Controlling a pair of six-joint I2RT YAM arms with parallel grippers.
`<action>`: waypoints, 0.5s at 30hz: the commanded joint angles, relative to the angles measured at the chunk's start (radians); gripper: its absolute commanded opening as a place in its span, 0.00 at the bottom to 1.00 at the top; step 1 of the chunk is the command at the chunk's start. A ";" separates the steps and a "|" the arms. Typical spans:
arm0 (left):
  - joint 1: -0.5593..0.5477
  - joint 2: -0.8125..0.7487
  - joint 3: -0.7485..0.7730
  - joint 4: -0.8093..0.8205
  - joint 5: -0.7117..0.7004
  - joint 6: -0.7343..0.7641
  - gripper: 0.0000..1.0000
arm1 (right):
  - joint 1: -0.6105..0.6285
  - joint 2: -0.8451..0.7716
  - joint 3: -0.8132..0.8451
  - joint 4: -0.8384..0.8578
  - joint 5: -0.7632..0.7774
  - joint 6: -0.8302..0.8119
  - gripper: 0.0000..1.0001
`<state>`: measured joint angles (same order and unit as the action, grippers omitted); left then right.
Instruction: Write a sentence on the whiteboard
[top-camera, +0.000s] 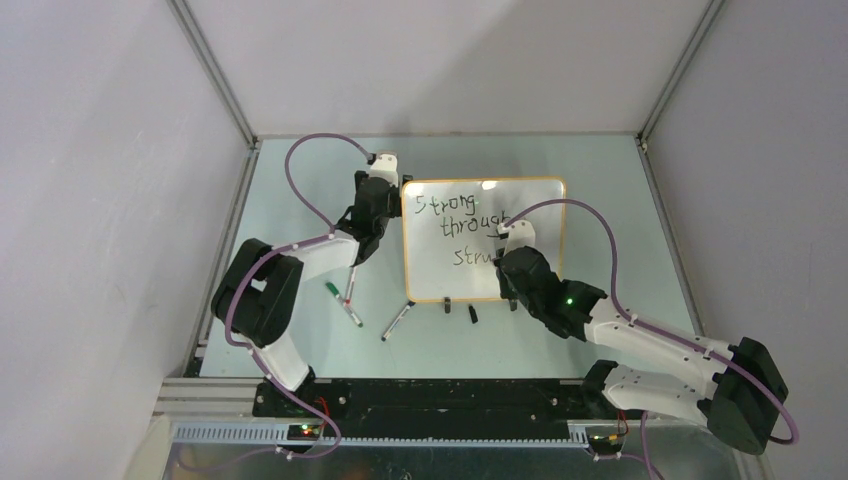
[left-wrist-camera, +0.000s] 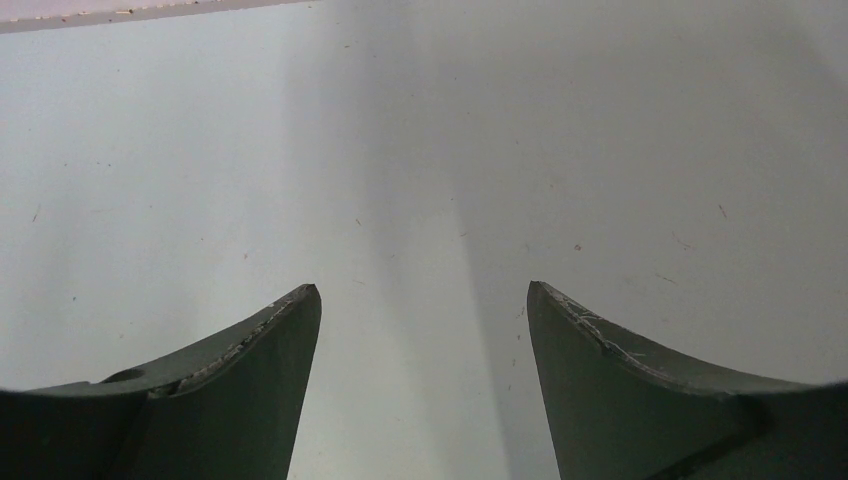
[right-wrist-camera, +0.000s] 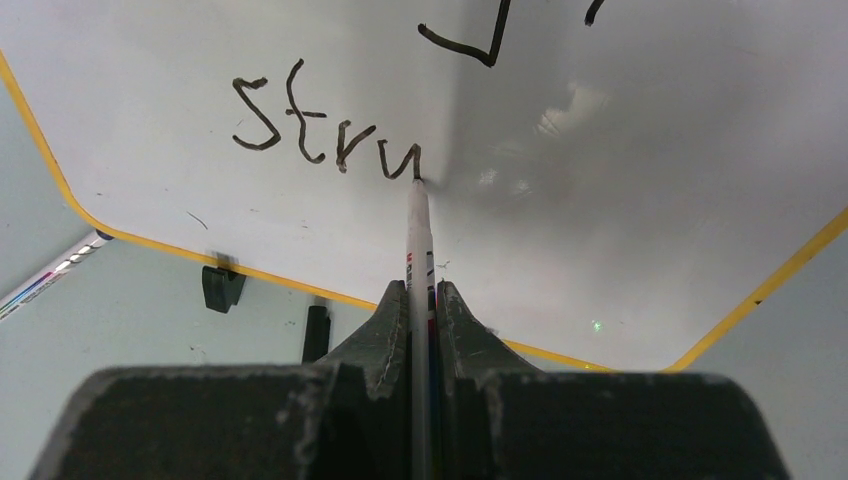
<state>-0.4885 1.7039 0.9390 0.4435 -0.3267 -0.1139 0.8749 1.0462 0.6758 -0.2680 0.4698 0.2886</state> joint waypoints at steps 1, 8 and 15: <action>-0.002 -0.019 -0.001 0.039 0.011 -0.002 0.82 | 0.001 0.009 0.031 -0.021 0.017 0.015 0.00; -0.002 -0.018 -0.002 0.038 0.011 -0.001 0.82 | -0.001 -0.060 0.031 0.013 -0.027 -0.007 0.00; -0.002 -0.018 0.000 0.039 0.012 -0.002 0.82 | -0.019 -0.136 0.031 0.008 -0.050 -0.019 0.00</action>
<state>-0.4885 1.7039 0.9390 0.4438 -0.3260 -0.1139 0.8696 0.9428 0.6762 -0.2760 0.4263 0.2852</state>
